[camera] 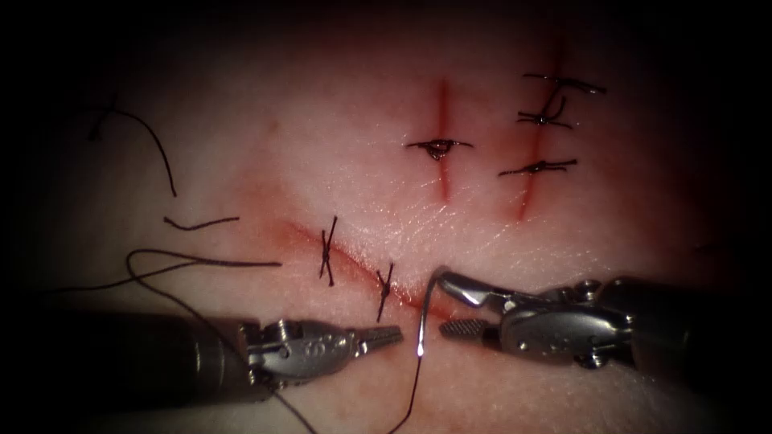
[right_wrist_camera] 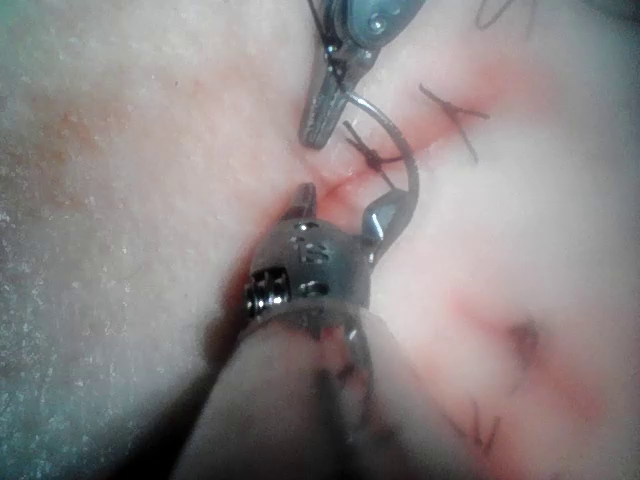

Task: Wound Closure
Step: Pass the needle through the skin above the incision with the right needle driver.

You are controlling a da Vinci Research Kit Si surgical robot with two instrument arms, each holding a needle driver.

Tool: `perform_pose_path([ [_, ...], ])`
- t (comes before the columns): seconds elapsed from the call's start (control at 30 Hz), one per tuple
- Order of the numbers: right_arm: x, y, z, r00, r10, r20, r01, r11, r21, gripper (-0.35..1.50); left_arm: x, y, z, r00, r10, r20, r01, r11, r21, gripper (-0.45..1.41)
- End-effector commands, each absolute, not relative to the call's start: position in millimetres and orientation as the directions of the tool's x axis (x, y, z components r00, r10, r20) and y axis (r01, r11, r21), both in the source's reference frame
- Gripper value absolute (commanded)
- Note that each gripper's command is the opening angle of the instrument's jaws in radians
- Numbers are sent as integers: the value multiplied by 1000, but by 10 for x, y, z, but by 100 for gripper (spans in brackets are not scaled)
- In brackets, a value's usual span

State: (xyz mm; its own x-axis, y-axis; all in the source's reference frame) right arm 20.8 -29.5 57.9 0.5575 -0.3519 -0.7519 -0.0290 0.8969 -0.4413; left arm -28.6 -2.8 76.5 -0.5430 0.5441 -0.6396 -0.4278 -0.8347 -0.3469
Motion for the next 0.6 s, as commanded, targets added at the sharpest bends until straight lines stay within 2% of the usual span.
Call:
perform_pose_path([
  [0.03, 218, -287, 577, 553, -355, -754, -40, 893, -449, 131, -289, -33, 769, -543, 544, -639, -426, -835, -348, -45],
  [0.1, 217, -278, 566, 551, -343, -761, -59, 893, -445, 138, -287, -34, 770, -541, 547, -638, -428, -833, -351, -45],
  [0.6, 235, -277, 566, 550, -422, -721, 19, 869, -495, 133, -287, -36, 770, -544, 547, -637, -428, -833, -350, -45],
])
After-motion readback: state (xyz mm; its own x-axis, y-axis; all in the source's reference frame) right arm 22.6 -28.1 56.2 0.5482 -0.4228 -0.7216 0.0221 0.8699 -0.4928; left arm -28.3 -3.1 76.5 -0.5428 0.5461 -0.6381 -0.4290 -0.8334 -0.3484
